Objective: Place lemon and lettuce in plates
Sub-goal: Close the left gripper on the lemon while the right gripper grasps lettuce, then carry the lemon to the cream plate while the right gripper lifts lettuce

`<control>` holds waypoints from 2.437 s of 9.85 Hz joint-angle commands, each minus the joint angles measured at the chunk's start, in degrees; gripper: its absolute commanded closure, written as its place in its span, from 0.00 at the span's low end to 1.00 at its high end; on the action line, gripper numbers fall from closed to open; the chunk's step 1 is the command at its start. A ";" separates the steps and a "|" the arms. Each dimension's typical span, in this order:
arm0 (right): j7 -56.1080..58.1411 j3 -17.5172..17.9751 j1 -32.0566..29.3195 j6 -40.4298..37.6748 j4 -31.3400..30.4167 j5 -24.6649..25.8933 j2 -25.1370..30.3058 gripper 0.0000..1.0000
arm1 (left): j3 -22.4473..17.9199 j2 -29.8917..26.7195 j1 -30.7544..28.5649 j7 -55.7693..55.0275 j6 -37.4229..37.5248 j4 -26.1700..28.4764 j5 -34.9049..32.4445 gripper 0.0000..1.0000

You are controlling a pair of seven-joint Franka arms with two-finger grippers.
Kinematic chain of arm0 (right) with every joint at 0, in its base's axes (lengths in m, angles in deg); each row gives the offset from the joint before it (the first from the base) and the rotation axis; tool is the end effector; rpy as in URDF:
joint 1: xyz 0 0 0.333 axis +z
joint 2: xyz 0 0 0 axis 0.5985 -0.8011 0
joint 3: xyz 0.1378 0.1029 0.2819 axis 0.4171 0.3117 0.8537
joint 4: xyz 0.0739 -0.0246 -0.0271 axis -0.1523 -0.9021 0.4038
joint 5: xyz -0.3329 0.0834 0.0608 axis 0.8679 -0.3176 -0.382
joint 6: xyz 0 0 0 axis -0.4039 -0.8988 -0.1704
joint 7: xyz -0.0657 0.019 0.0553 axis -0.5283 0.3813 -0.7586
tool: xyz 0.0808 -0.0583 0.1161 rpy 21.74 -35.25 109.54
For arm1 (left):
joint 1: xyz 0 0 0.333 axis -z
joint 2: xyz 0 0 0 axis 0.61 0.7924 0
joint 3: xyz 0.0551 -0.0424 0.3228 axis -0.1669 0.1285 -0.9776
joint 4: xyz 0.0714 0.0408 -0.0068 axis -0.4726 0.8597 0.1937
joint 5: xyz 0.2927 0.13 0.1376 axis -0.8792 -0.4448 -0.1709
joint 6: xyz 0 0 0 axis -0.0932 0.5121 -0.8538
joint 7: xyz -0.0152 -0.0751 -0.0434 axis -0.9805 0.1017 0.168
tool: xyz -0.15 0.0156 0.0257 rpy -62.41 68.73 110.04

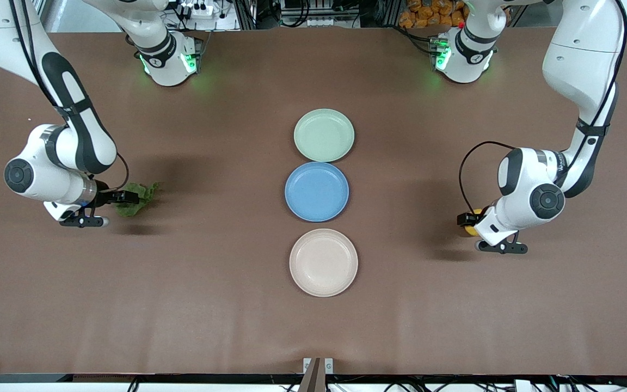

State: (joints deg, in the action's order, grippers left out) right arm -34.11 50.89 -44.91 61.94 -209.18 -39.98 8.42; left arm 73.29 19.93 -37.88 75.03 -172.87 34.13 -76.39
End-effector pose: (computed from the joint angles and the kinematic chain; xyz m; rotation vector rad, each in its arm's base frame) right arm 0.5169 -0.0708 0.2048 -3.0635 0.0547 0.2743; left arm 0.5893 -0.0572 0.1959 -3.1264 0.1376 0.1687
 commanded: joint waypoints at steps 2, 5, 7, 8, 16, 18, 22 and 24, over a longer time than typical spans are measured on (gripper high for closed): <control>0.77 0.74 -1.00 1.31 -0.33 -0.95 -1.47 0.00 | 0.08 0.08 -0.32 0.68 -0.74 -0.01 -1.16 1.00; 0.77 0.74 -1.09 1.93 -0.25 -1.12 -2.43 0.00 | 0.16 -0.45 -0.06 -0.10 -0.74 -1.24 -0.55 1.00; 0.77 0.74 -1.26 3.16 -0.33 -1.12 -3.23 0.01 | 0.34 -0.62 0.20 -0.19 -0.74 -3.25 -0.54 1.00; 0.77 0.74 -1.26 3.16 -0.33 -1.12 -3.32 0.00 | 1.82 -0.97 0.21 -0.20 -0.39 -4.39 -0.54 1.00; 4.11 0.74 -2.22 2.90 0.02 -2.09 -4.02 0.84 | 10.54 -0.63 2.66 -7.74 1.37 -11.87 12.18 1.00; 4.55 0.74 -2.05 2.55 0.10 -2.09 -4.02 1.00 | 10.54 1.47 4.86 -10.12 1.28 -14.50 16.31 1.00; 6.14 0.92 -1.96 -4.27 3.86 -2.18 -3.32 1.00 | 10.54 6.92 9.95 -14.59 -0.74 -23.54 19.23 1.00; 5.87 0.92 -1.88 -11.40 8.61 -2.27 -3.32 1.00 | 10.54 9.47 11.36 -15.14 -6.77 -24.53 21.33 1.00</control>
State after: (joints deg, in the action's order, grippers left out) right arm -29.06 50.97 -45.79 55.09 -204.19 -41.29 5.18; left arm 84.00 26.25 -27.48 60.53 -176.37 12.39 -57.56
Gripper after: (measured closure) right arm 0.965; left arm 0.300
